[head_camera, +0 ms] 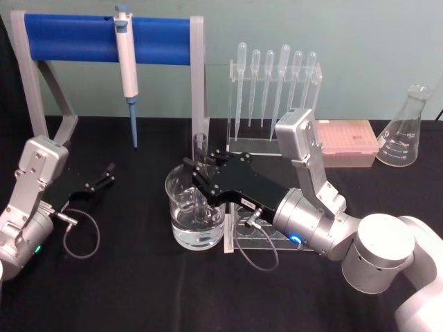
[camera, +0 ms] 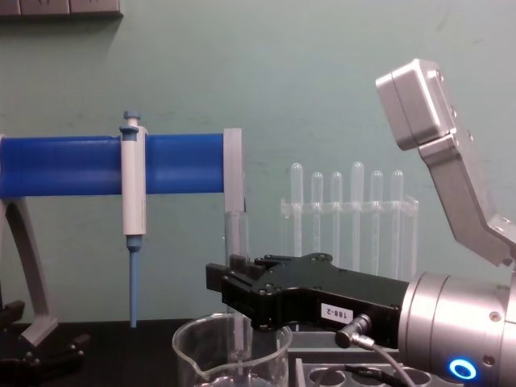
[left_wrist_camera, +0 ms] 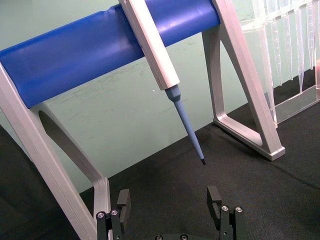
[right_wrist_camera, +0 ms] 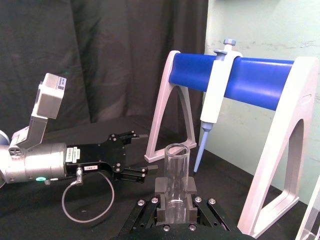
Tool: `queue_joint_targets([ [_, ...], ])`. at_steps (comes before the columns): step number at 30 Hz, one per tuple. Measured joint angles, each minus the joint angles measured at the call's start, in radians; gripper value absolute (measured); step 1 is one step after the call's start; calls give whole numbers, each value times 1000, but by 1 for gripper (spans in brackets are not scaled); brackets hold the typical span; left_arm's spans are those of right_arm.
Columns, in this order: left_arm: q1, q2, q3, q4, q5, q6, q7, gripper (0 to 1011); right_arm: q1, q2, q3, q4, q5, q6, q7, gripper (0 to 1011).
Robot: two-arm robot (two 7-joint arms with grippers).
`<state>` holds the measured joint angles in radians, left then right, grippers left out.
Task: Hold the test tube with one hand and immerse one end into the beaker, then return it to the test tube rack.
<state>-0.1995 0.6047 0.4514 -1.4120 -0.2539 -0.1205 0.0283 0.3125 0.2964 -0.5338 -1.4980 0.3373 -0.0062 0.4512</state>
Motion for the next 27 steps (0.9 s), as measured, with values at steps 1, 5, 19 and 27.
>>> queue_joint_targets([
  [1,0,0,0,0,0,0,0,1000,0,0,0,0,0,0,0,225],
  [5,0,0,0,0,0,0,0,1000,0,0,0,0,0,0,0,225],
  [19,0,0,0,0,0,0,0,1000,0,0,0,0,0,0,0,224],
  [27,0,0,0,0,0,0,0,1000,0,0,0,0,0,0,0,225],
])
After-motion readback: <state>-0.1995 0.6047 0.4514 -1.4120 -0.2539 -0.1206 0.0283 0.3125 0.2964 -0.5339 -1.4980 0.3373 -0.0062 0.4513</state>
